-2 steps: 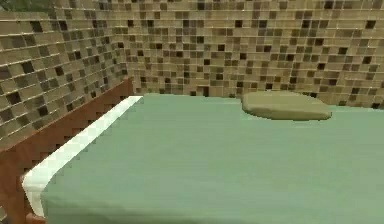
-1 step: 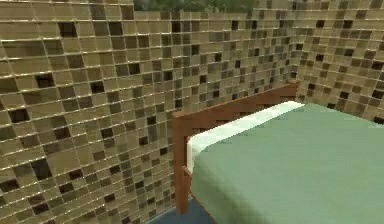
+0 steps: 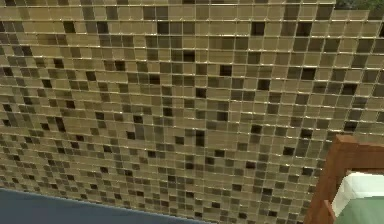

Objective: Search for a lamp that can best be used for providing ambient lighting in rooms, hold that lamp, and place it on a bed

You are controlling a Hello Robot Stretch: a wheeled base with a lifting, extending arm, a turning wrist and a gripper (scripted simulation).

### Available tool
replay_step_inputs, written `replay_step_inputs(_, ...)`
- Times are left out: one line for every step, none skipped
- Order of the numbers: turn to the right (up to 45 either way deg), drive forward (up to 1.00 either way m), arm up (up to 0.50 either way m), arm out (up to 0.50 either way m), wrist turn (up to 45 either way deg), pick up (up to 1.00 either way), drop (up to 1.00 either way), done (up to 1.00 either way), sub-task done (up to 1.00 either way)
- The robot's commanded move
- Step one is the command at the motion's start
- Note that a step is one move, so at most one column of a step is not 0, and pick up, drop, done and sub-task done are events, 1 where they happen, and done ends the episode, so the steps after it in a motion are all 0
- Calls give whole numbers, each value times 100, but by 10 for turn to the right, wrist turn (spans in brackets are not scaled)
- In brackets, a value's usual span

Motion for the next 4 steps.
replay_step_inputs(-150,0,0,0,0,0,0,0,0)
replay_step_inputs(-30,0,0,0,0,0,0,0,0)
replay_step_inputs(450,0,0,0,0,0,0,0,0)
replay_step_inputs(450,0,0,0,0,0,0,0,0)
